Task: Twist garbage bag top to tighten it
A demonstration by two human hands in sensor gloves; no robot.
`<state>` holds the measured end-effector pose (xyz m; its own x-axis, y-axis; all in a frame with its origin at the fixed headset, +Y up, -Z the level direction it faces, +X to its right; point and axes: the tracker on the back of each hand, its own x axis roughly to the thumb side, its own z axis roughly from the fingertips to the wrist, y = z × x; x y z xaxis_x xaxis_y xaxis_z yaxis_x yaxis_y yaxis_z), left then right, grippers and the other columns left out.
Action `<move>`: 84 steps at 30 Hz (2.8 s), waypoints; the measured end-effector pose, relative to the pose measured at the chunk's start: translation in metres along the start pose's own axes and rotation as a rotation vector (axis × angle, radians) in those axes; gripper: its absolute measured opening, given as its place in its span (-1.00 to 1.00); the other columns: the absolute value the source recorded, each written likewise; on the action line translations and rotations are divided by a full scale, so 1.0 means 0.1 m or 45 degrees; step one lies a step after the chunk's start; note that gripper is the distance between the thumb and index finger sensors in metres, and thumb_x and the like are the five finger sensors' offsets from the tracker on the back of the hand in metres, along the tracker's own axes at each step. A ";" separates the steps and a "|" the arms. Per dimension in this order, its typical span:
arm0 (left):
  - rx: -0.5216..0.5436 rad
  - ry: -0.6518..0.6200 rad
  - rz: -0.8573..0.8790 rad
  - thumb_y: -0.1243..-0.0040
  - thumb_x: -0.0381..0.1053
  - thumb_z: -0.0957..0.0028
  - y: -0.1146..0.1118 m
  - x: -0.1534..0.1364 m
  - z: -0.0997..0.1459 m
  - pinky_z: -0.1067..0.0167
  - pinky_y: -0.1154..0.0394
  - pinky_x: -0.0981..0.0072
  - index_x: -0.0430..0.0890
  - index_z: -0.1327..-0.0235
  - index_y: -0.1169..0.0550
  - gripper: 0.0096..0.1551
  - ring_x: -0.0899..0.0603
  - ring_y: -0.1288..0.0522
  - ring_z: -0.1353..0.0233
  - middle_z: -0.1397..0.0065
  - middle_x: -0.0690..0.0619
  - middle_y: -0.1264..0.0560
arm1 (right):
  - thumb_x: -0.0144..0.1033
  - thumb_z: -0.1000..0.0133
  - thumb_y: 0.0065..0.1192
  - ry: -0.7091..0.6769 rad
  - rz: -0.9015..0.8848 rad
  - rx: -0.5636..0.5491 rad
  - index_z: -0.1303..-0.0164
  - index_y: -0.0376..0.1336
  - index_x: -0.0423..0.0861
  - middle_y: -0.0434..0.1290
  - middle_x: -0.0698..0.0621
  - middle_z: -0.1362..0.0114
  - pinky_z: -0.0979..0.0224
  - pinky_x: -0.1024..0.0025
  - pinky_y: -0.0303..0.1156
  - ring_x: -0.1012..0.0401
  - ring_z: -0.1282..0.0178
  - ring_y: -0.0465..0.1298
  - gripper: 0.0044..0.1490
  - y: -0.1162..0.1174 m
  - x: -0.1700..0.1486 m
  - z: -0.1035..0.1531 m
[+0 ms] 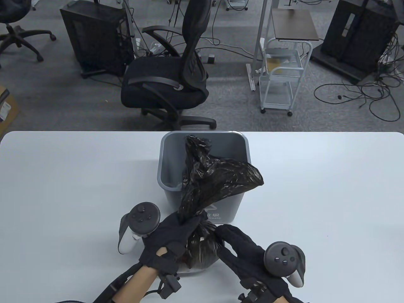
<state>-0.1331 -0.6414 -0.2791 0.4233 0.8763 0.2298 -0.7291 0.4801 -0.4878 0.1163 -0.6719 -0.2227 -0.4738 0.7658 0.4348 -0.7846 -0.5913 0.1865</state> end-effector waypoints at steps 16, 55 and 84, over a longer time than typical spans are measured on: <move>-0.097 0.059 0.159 0.20 0.21 -0.45 -0.29 -0.08 0.00 -0.47 0.27 -0.37 0.31 -0.54 -0.26 -0.59 -0.17 0.05 -0.84 -0.78 0.17 -0.18 | 0.15 -0.23 0.13 0.013 0.501 0.022 -0.81 -0.25 -0.34 -0.07 -0.41 -0.77 -0.52 -0.43 0.05 -0.41 -0.66 0.00 0.23 0.37 0.03 0.02; -0.278 -0.141 0.409 0.20 0.17 -0.41 -0.13 -0.15 -0.11 -0.48 0.34 -0.40 0.27 -0.47 -0.35 -0.60 -0.14 0.04 -0.87 -0.73 0.27 -0.27 | -0.18 -0.28 0.12 0.168 -0.254 -0.178 -0.69 0.11 -0.20 0.22 -0.30 -0.66 -0.52 -0.35 0.10 -0.31 -0.61 0.20 -0.22 -0.10 -0.49 -0.14; -0.255 -0.078 0.050 -0.02 0.11 -0.29 -0.09 0.05 -0.05 -0.49 0.00 -0.29 0.08 -0.38 -0.57 -0.54 -0.23 -0.22 -0.71 -0.61 -0.10 -0.48 | -0.19 -0.24 0.21 0.191 -0.017 0.091 -0.68 0.17 -0.11 0.34 -0.19 -0.62 -0.50 -0.43 0.10 -0.25 -0.61 0.28 -0.24 -0.01 -0.56 -0.30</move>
<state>-0.1217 -0.6418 -0.2774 0.3587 0.8978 0.2555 -0.6201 0.4338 -0.6537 0.1317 -0.7070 -0.2735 -0.5217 0.7999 0.2966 -0.7634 -0.5929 0.2561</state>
